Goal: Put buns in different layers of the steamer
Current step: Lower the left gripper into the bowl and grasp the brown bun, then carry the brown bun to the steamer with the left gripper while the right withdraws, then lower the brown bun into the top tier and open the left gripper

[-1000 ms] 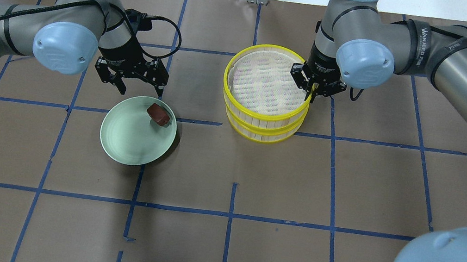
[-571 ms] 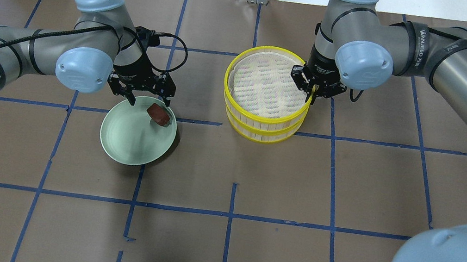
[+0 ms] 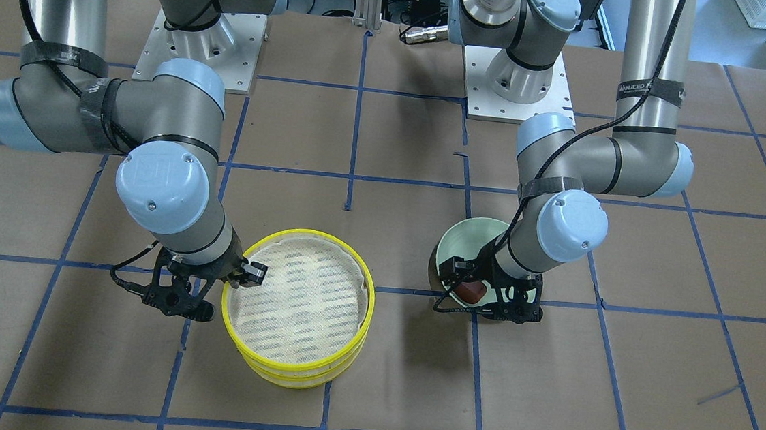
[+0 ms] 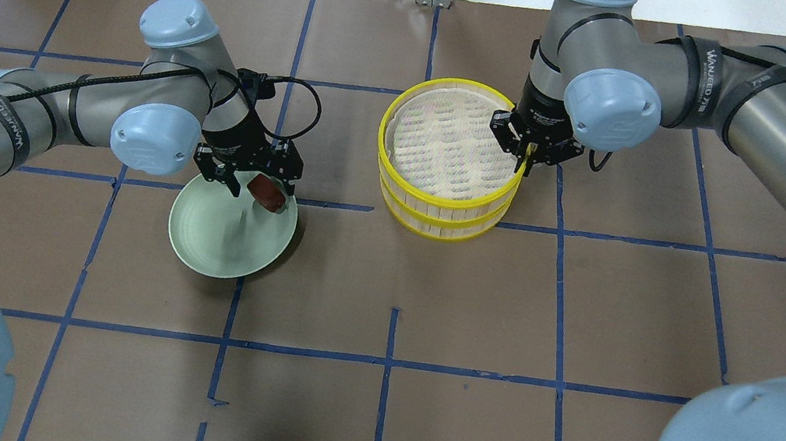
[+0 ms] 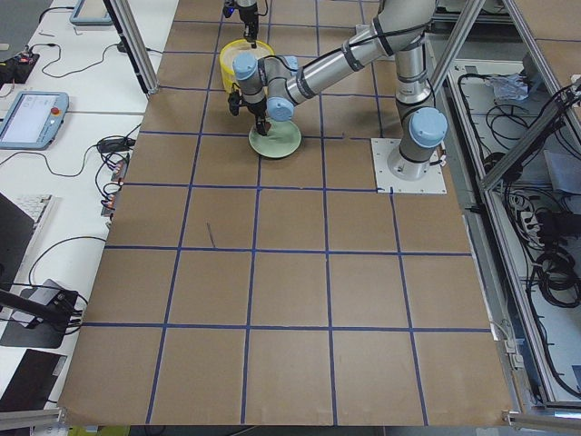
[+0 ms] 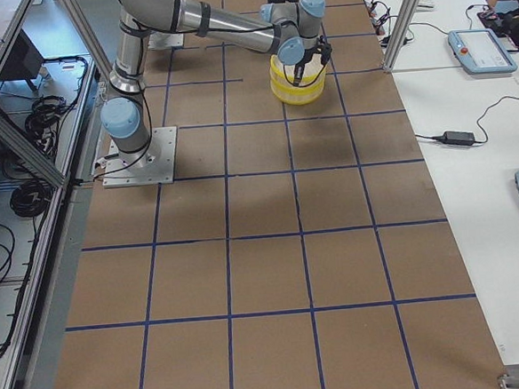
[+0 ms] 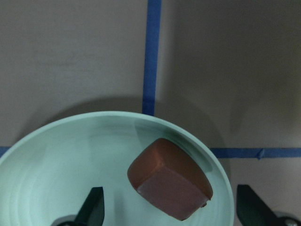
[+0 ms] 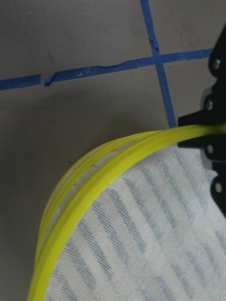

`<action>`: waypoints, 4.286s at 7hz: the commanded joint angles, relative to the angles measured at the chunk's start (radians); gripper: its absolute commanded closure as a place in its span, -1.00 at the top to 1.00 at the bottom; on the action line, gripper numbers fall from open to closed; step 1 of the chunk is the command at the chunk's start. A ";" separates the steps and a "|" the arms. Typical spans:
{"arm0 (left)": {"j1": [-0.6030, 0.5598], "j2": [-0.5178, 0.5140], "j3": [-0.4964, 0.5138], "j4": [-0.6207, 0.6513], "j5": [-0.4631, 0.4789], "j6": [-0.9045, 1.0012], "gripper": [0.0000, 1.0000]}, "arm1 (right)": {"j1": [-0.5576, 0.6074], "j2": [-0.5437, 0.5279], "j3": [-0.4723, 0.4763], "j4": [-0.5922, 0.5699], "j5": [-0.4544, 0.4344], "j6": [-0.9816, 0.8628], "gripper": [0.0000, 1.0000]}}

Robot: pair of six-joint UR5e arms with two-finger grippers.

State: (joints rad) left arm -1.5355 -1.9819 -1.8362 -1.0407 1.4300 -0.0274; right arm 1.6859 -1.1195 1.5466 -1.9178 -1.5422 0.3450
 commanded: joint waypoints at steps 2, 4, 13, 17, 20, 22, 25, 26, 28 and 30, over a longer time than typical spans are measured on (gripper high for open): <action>0.000 0.003 0.002 0.005 0.006 0.009 -0.71 | 0.000 0.001 0.000 -0.001 -0.001 0.002 -0.65; 0.000 0.024 0.015 0.021 0.049 0.014 -0.93 | 0.000 0.003 0.000 -0.015 -0.003 0.003 -0.57; -0.020 0.301 0.284 -0.522 0.064 -0.005 -0.94 | -0.112 -0.386 -0.068 0.320 0.016 -0.208 0.90; -0.279 0.111 0.288 -0.077 -0.095 -0.424 -0.94 | -0.092 -0.407 -0.119 0.480 -0.006 -0.228 1.00; -0.360 -0.020 0.296 0.148 -0.172 -0.572 -0.50 | -0.104 -0.407 -0.099 0.470 -0.001 -0.233 1.00; -0.360 -0.014 0.302 0.149 -0.169 -0.513 1.00 | -0.100 -0.407 -0.099 0.467 -0.001 -0.238 1.00; -0.306 -0.008 0.301 0.149 -0.171 -0.421 1.00 | -0.101 -0.407 -0.099 0.467 0.001 -0.241 1.00; -0.301 -0.003 0.305 0.146 -0.165 -0.414 1.00 | -0.101 -0.407 -0.099 0.467 0.001 -0.241 1.00; -0.138 0.058 0.308 0.009 -0.160 -0.071 1.00 | -0.098 -0.410 -0.099 0.453 0.007 -0.239 1.00; 0.001 0.156 0.308 -0.280 -0.085 0.058 1.00 | -0.097 -0.411 -0.099 0.448 0.010 -0.238 1.00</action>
State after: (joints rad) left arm -1.6200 -1.8822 -1.5275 -1.1510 1.2873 -0.0522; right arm 1.5881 -1.5301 1.4480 -1.4652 -1.5348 0.1060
